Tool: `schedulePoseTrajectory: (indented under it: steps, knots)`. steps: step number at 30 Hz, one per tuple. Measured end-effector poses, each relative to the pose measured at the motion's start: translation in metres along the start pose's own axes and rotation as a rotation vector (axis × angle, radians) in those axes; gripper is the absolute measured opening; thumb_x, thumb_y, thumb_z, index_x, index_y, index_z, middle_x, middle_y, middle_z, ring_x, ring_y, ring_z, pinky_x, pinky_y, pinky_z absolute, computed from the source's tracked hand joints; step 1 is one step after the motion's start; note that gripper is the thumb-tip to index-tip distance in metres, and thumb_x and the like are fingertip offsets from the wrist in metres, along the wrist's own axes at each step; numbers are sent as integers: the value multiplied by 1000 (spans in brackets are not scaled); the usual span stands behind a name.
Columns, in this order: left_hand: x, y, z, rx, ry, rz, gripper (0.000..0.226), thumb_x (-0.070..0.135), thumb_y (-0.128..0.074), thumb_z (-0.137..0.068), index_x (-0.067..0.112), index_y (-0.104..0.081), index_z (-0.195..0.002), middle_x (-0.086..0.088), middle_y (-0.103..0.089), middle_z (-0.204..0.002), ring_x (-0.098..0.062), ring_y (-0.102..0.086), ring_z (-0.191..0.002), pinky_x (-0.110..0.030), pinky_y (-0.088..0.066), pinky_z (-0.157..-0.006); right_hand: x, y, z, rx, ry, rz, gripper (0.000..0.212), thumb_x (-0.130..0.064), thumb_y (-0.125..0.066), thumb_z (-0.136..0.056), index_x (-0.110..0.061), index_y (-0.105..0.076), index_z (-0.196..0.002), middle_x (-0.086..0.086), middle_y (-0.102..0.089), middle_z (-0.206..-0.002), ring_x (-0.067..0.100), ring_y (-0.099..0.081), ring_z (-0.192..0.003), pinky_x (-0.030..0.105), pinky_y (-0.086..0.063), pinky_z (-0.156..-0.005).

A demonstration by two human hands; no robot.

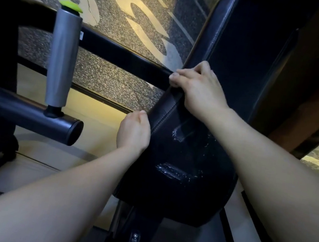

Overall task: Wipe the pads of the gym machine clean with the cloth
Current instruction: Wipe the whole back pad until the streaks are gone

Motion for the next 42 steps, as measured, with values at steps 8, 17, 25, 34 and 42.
schedulePoseTrajectory:
  steps: [8,17,25,34,42]
  knots:
    - [-27,3,4,29,291,-20,45,20,-24,-99,8,-64,-115,-17,-59,-132,-37,-52,-119,-38,-39,-94,-56,-29,22,-184,243,-45,35,-8,-56,-93,-31,-64,-118,-15,-63,-124,25,-40,-107,33,-34,-86]
    - [-23,4,7,24,275,1,44,17,-24,-100,1,-64,-110,-22,-58,-130,-39,-51,-116,-38,-38,-96,-50,-23,-16,-236,-84,202,28,-7,-49,-91,-18,-65,-112,2,-63,-116,34,-35,-126,43,-30,-94]
    - [-27,5,7,48,302,49,46,23,-27,-100,-1,-65,-111,-25,-58,-128,-42,-51,-116,-39,-39,-97,-49,-36,-11,-393,137,-2,41,-8,-52,-87,-35,-66,-114,-10,-64,-116,25,-37,-107,38,-31,-85]
    - [-29,3,6,49,299,63,46,21,-26,-103,-2,-63,-118,-24,-56,-134,-39,-47,-125,-36,-34,-101,-67,-40,50,-231,337,-235,34,-17,-59,-100,-38,-68,-124,-26,-61,-133,19,-43,-104,34,-36,-87]
    - [-26,7,13,71,316,60,49,29,-27,-99,1,-64,-114,-22,-59,-130,-41,-53,-117,-42,-41,-104,-7,-21,34,163,-88,-258,47,0,-55,-88,-29,-71,-122,-14,-67,-129,29,-56,-101,48,-49,-85]
Point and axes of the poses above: each hand's wrist, its own z-axis away from the middle knuckle, its own y-axis out of the back of the hand, x = y × z, the point moved 7 cm from there along -z, towards the middle knuckle
